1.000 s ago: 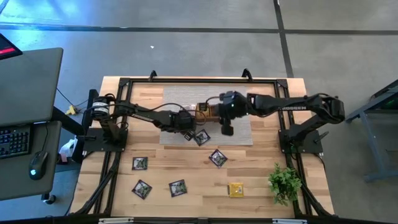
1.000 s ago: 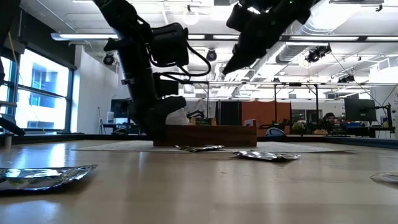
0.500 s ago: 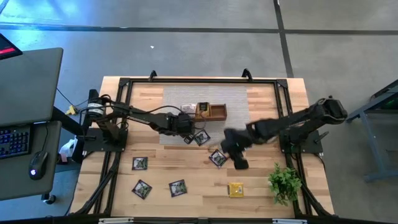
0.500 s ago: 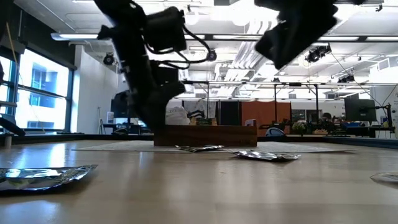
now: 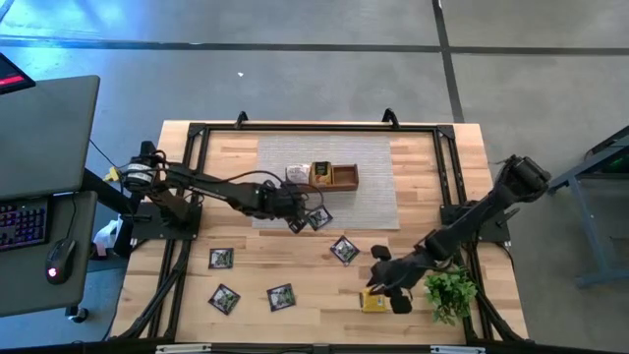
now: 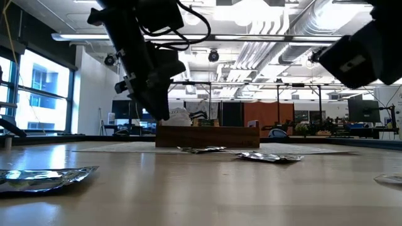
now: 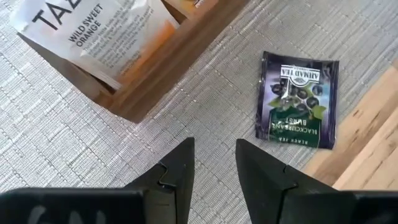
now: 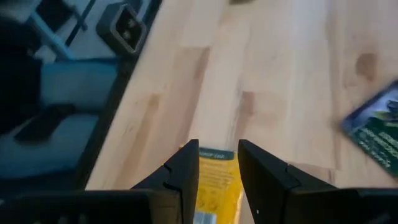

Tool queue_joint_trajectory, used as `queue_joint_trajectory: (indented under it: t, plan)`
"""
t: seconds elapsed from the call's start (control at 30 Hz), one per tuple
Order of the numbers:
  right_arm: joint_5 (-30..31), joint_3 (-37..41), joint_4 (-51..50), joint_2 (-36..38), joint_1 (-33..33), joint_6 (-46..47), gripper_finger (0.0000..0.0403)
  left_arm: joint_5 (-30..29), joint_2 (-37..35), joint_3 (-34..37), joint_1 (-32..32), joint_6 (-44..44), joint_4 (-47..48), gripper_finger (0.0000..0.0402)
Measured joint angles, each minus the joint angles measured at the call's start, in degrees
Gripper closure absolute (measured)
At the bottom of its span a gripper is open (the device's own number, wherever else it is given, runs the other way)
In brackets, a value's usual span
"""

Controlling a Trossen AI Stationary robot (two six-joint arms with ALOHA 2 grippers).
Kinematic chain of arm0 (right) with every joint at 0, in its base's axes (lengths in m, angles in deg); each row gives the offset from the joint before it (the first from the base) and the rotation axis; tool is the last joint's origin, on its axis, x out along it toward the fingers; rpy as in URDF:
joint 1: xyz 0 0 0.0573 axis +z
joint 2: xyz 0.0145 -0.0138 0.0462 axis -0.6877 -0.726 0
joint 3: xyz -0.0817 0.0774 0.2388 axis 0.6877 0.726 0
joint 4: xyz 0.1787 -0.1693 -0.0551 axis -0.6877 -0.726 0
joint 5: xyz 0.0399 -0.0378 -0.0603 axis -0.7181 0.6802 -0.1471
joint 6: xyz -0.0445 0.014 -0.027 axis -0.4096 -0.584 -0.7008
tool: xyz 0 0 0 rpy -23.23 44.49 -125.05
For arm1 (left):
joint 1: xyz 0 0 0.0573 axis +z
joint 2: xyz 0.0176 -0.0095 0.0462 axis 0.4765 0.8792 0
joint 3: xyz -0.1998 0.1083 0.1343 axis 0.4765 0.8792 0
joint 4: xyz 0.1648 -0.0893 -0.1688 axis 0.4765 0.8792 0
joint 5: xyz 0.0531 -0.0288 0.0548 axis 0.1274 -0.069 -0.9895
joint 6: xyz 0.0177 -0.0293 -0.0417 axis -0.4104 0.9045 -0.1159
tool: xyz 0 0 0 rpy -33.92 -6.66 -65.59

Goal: Pick & Place Tea
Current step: Put the yellow tea bag into the middle section of the wooden organizer

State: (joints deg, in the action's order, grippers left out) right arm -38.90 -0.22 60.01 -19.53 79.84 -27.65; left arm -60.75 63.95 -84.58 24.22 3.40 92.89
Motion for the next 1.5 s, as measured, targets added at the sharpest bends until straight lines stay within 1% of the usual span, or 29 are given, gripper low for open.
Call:
queue_joint_trajectory:
  t: [0.13, 0.27, 0.43, 0.53, 0.7, 0.77, 0.97, 1.03, 1.1, 1.23, 1.27, 1.3, 1.4, 1.5]
  plan:
    - [0.66, 2.01, 0.93, -2.80, 0.15, 1.13, 0.0294, 0.79, 0.00, 0.00, 0.03, 1.15, -0.59, 0.0286]
    - [-0.93, 2.04, 2.56, -7.49, 0.02, -1.20, 0.0294, 1.25, 0.02, 0.02, 0.01, 1.63, -1.46, 0.0286]
    - [-7.75, 2.03, 6.92, -11.74, -1.26, -1.77, 0.0294, 2.27, 0.02, 0.02, 0.07, 1.65, -2.35, 0.0286]
    - [-9.05, 1.93, 7.83, -12.85, -1.96, -3.47, 0.0294, 2.52, 0.02, 0.02, 0.07, 1.65, -2.38, 0.0286]
    - [-7.57, 1.80, 8.53, -15.01, -2.26, -7.39, 0.0294, 2.83, 0.02, 0.02, 0.07, 1.65, -2.22, 0.0286]
    - [-6.19, 1.76, 8.68, -16.21, -2.23, -9.60, 0.0294, 3.87, 0.02, 0.02, 0.07, 1.55, -2.20, 0.0286]
    - [-2.76, 1.42, 9.65, -19.20, -2.13, -17.08, 0.0298, 4.03, 0.02, 0.02, 0.07, 0.08, -2.06, 0.0286]
    - [-2.78, 1.41, 10.06, -19.57, -2.21, -18.87, 0.0307, 4.03, 0.02, 0.02, 0.07, -0.04, -1.85, 0.0286]
    - [-3.07, 1.41, 10.19, -19.60, -2.28, -19.41, 0.0325, 4.03, 0.02, 0.02, 0.07, -0.05, -1.49, 0.0286]
    - [-4.55, 1.45, 10.42, -19.66, -2.49, -19.65, 0.0382, 4.01, 0.02, 0.02, 0.07, -0.07, -1.56, 0.0286]
    - [-5.37, 1.47, 10.53, -19.66, -2.74, -19.80, 0.0391, 4.01, 0.02, 0.02, 0.07, -0.05, -1.57, 0.0286]
    - [-6.29, 1.57, 10.79, -19.66, -3.07, -19.88, 0.0395, 4.01, 0.02, 0.02, 0.07, -0.05, -1.59, 0.0286]
    - [-9.62, 1.87, 11.08, -18.68, -4.48, -21.83, 0.0387, 4.01, 0.02, 0.02, 0.07, -0.12, -1.67, 0.0286]
    - [-12.54, 2.20, 8.86, -15.00, -6.77, -26.13, 0.0395, 4.11, 0.04, 0.02, -0.02, -4.85, -3.19, 0.0286]
